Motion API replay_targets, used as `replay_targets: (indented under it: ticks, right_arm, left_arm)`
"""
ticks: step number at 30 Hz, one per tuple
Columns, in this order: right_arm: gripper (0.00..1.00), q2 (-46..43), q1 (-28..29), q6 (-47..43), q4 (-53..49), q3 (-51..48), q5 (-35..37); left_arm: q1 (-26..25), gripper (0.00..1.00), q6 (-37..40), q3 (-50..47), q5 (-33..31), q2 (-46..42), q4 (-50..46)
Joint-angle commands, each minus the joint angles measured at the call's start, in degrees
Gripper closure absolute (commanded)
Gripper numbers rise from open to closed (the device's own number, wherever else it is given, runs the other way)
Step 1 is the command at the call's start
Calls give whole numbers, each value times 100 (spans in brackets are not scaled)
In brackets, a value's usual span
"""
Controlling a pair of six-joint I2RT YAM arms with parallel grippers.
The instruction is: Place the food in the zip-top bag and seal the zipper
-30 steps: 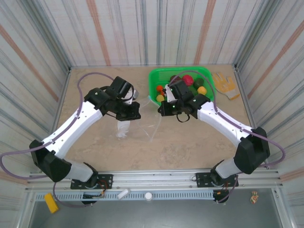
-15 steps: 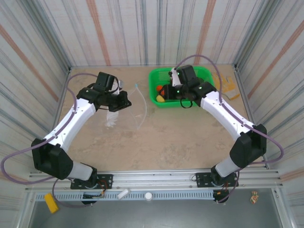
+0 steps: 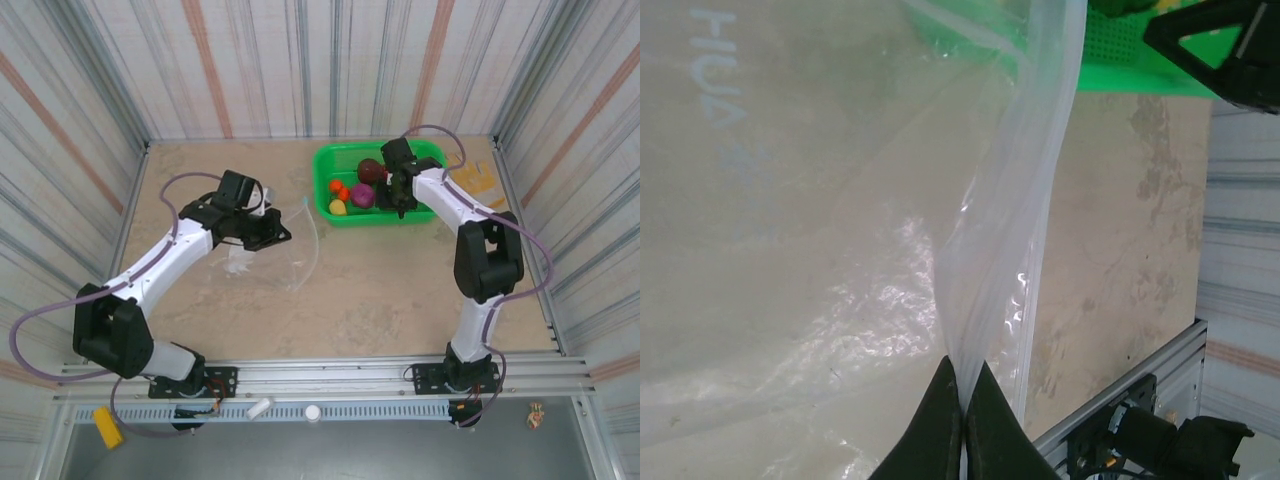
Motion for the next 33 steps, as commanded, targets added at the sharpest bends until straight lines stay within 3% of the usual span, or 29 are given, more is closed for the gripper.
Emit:
replay_targets:
  ticks: [1, 8, 12, 15, 17, 19, 23, 27, 31, 33]
  right_arm:
    - [73, 190, 109, -434, -373, 271, 307]
    - [81, 163, 204, -80, -362, -234, -115]
    - [91, -336, 292, 501, -188, -987, -261]
    - [92, -829, 464, 1018, -184, -1504, -343]
    - [92, -1238, 664, 1254, -117, -1860, -379]
    - [91, -1683, 925, 1491, -113, -2154, -273]
    - [90, -2343, 1389, 1818, -148, -2558, -67]
    - [86, -2780, 1493, 1822, -55, -2793, 10]
    - [59, -2846, 1497, 1512, 84, -2723, 13]
    - [50, -2815, 1497, 1320, 115, -2577, 113]
  left_arm:
    - [-92, 100, 37, -230, -122, -473, -296]
    - [-554, 100, -174, -21, -1048, -1187, -1395]
    - [-562, 100, -430, 29, -1072, -1512, -1870]
    - [-556, 100, -675, 76, -1093, -1641, -2272]
    - [-672, 100, -916, 244, -1191, -1540, -2800]
    - [-1192, 100, -1063, 676, -1782, -1040, -3571]
    - [-1444, 100, -1363, 1023, -1526, -720, -4085]
    - [-1921, 100, -1566, 1794, -2062, -401, -4593]
    - [-2074, 100, -1480, 2235, -2440, 15, -4695]
    - [-2091, 100, -1265, 2404, -2465, 90, -4347]
